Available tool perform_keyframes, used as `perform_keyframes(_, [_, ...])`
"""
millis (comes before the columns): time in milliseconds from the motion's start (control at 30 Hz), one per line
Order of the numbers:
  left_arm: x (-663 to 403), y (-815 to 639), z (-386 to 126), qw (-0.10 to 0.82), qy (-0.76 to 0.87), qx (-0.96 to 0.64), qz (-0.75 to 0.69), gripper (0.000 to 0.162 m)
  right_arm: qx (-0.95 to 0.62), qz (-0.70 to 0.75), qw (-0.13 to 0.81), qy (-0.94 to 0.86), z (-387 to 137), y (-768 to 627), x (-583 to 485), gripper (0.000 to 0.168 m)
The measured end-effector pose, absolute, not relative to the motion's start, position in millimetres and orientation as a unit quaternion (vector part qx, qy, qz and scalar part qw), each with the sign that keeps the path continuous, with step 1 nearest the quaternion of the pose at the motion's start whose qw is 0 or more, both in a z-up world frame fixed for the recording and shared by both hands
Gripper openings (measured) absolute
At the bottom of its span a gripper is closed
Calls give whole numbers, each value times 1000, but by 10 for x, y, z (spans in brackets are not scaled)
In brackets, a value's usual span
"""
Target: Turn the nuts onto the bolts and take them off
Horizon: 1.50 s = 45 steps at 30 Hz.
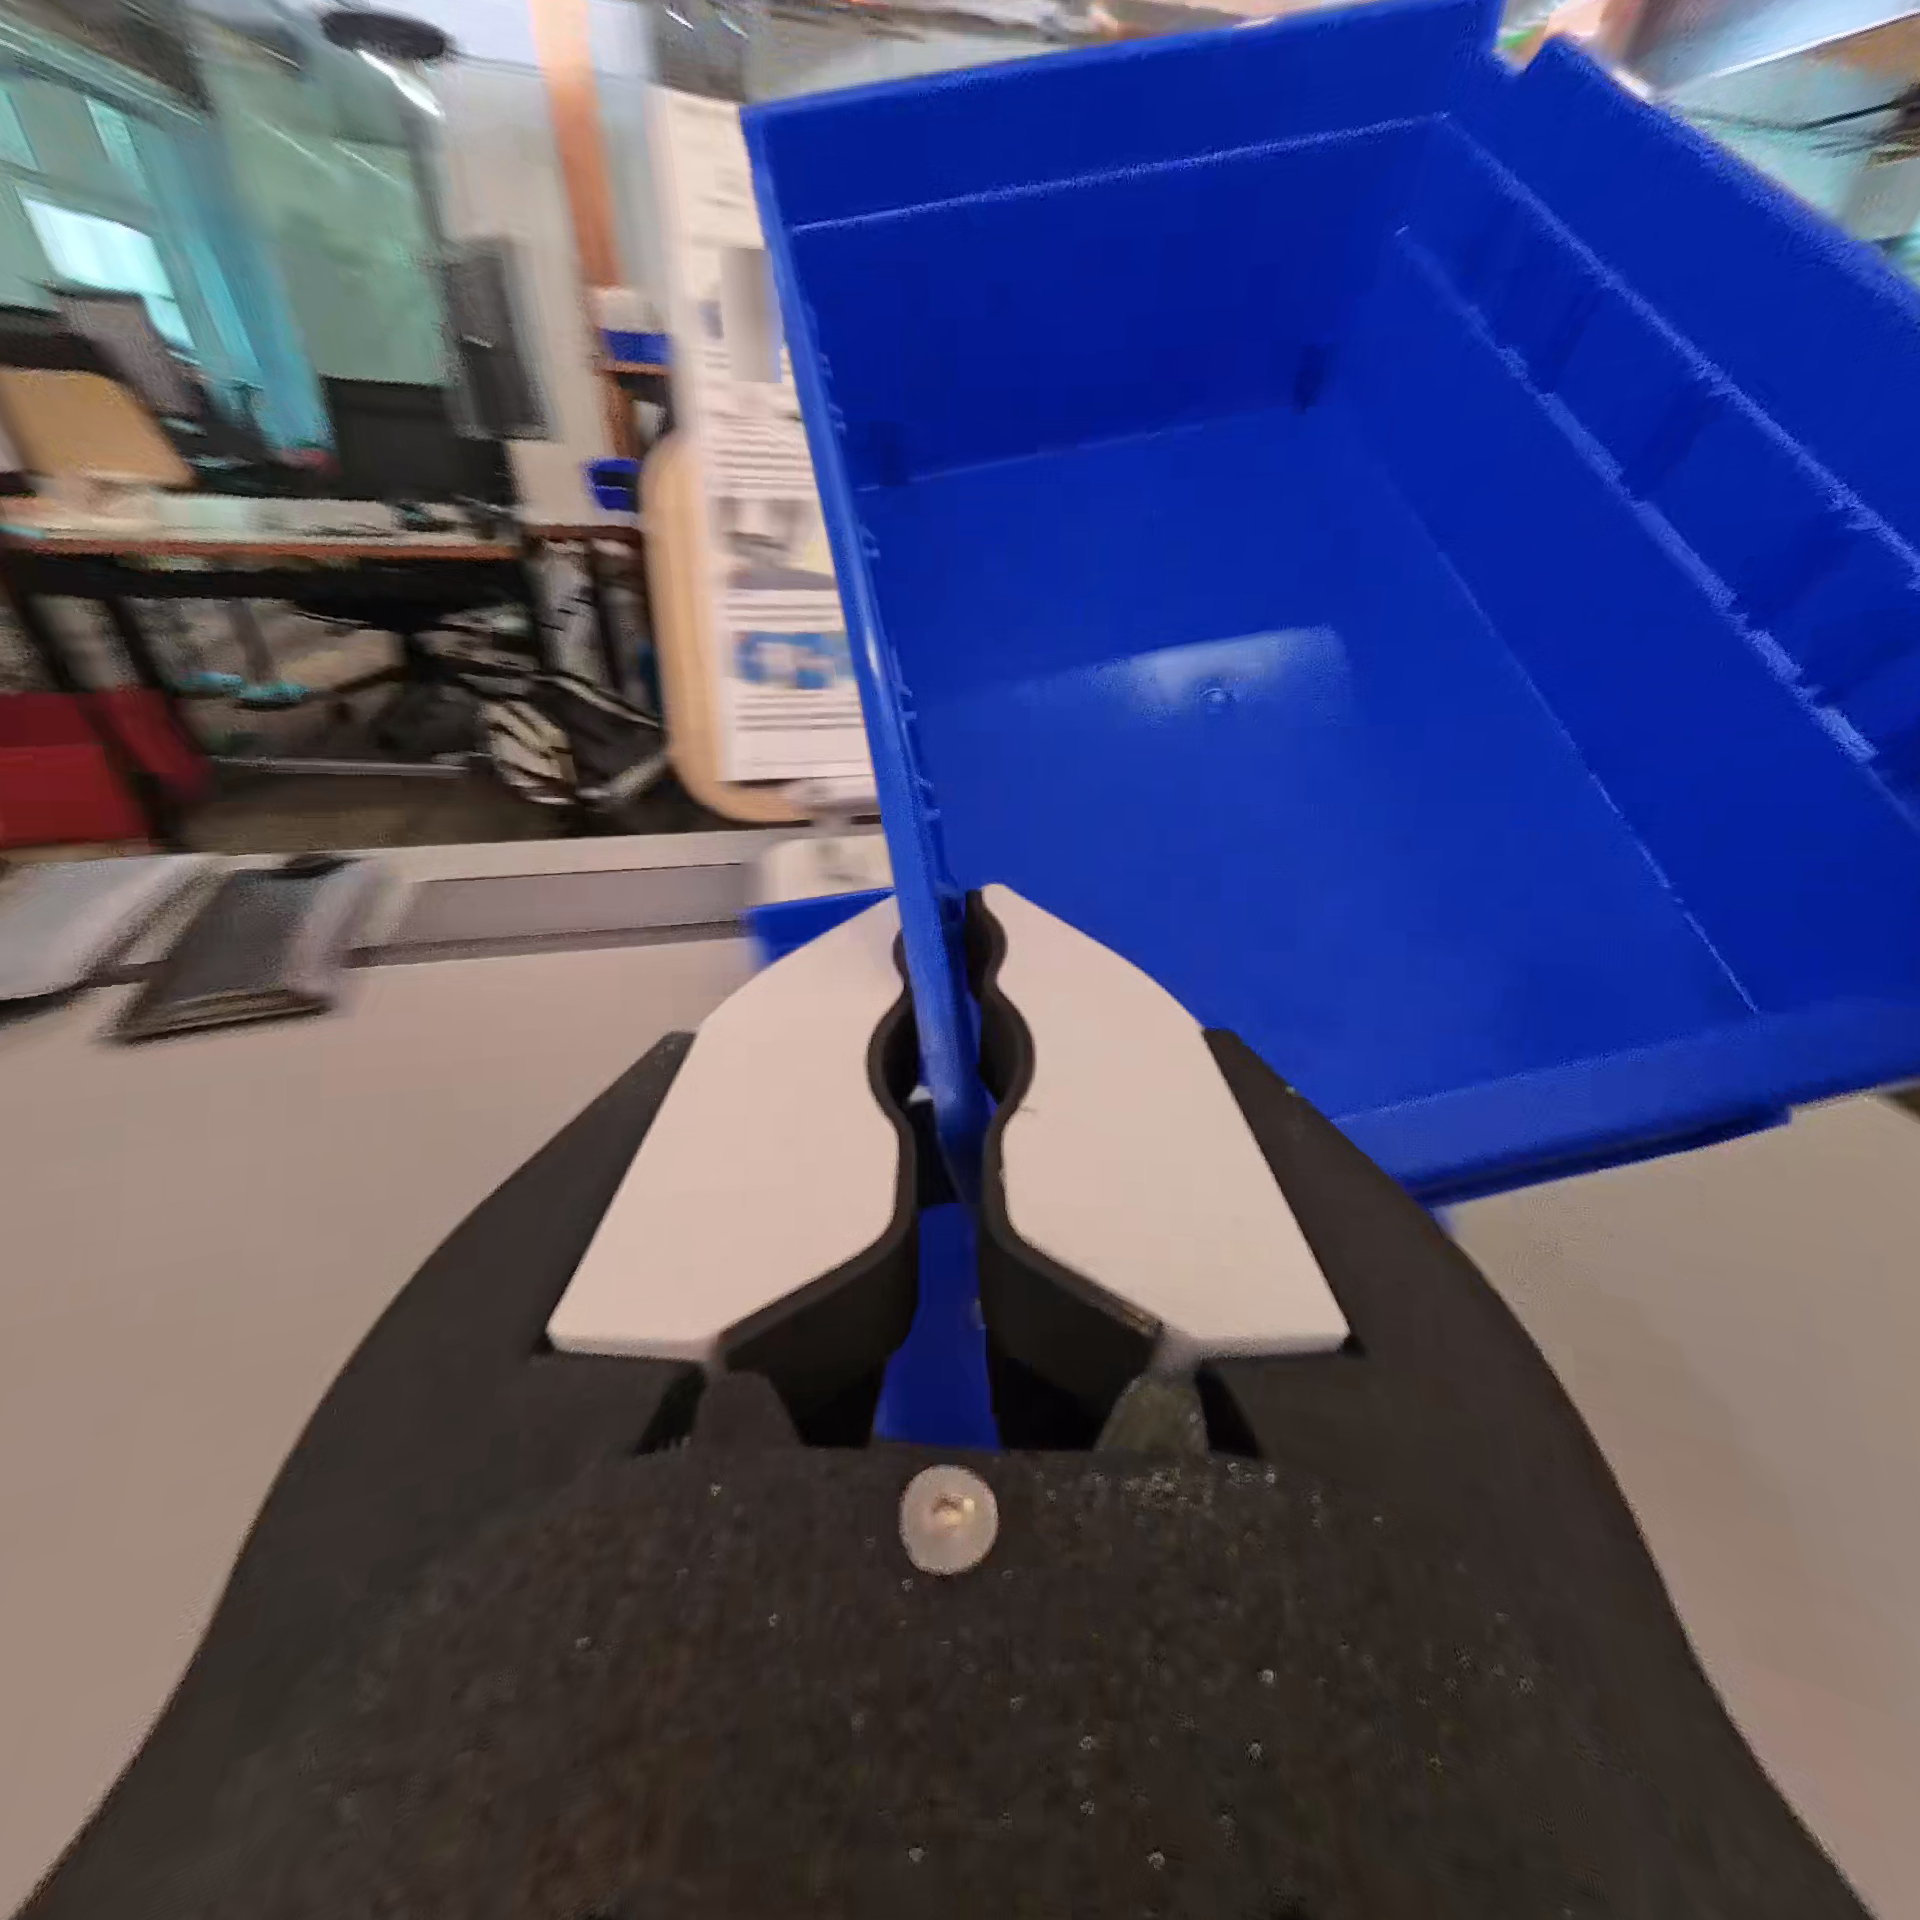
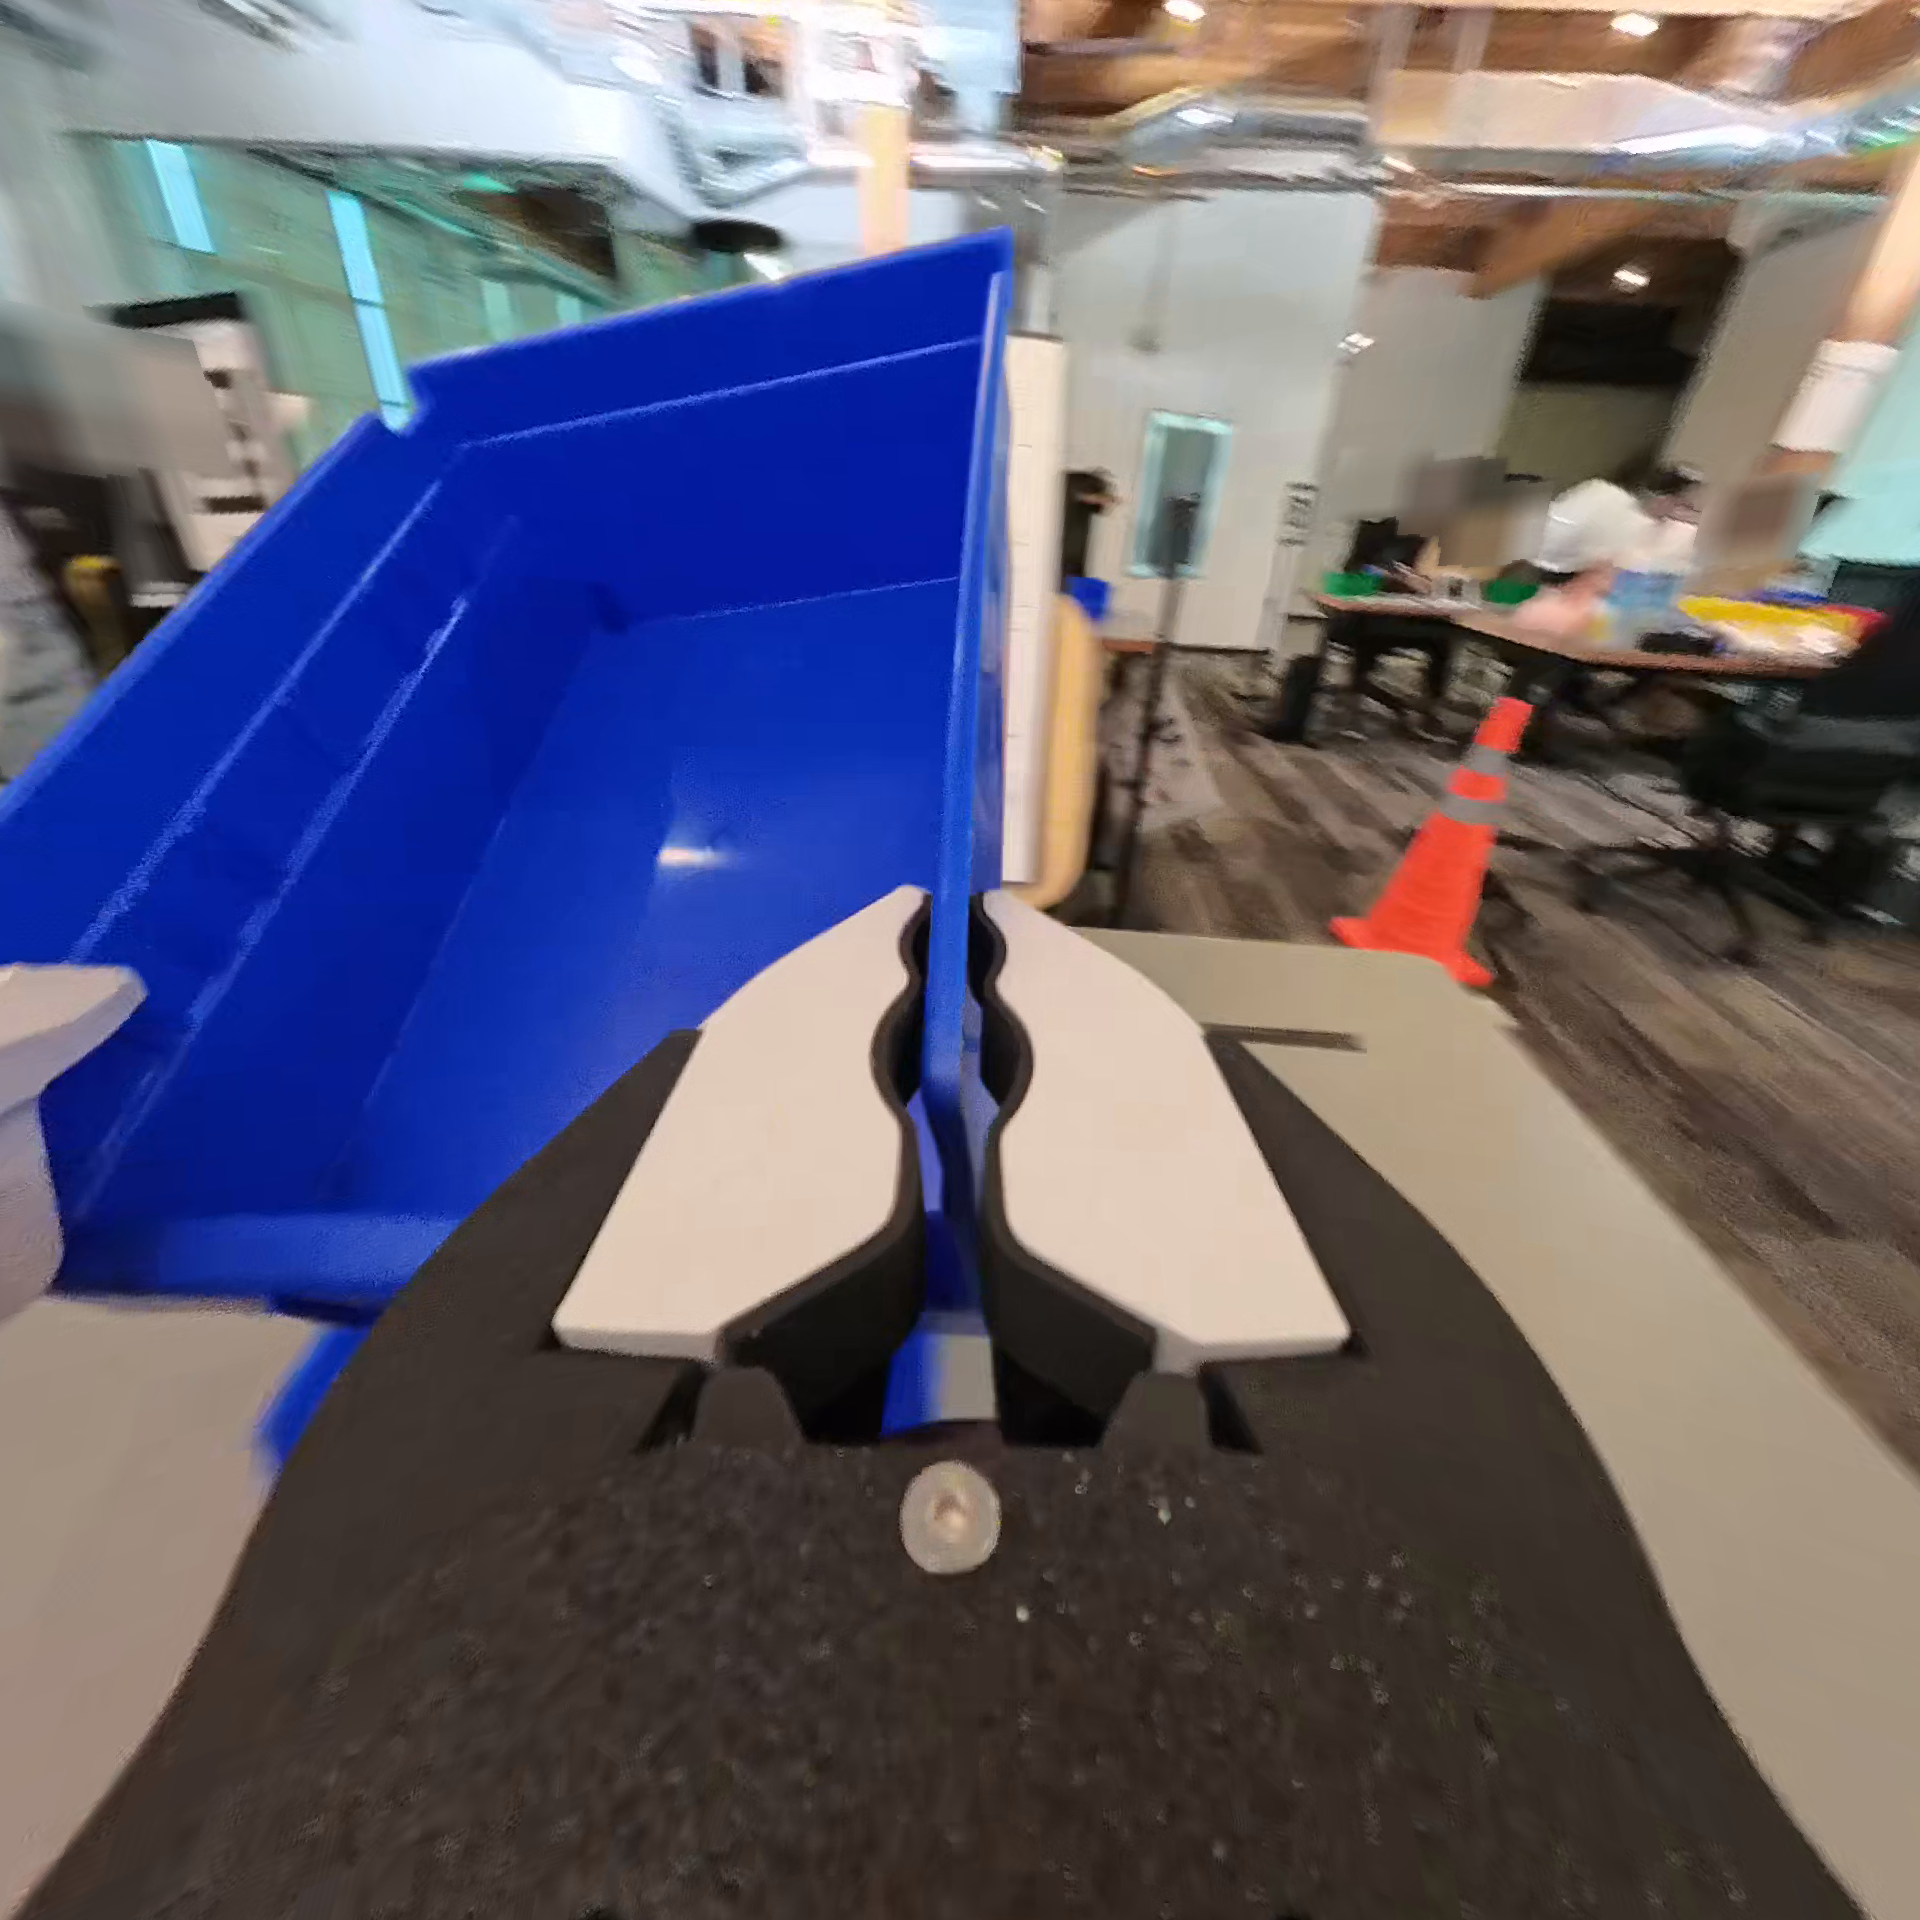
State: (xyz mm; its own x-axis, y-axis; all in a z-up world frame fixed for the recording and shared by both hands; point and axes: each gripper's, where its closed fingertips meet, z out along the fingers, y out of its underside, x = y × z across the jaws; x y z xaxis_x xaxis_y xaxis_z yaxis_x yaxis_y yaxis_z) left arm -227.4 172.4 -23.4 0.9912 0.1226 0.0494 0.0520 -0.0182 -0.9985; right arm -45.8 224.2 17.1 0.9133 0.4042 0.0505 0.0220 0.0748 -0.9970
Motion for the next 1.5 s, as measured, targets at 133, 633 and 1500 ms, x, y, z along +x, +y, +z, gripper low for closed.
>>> perform_keyframes(133, [-1101, 2524, -388, 657, -38, -750, -72, 5, -714, 90, 684, -116, 197, 2926, 680, 5])
perform_keyframes(633, [507, 3426, -1937, 535, 15, -844, -28, 8, -816, 176, 543, -94, -1859, 3991, 2290, 5])
perform_keyframes(1500, [-2063, 1912, -1300, 562, -17, -827, -1, 68, -680, 302, 648, -163, -920, 2931, 60, 77])
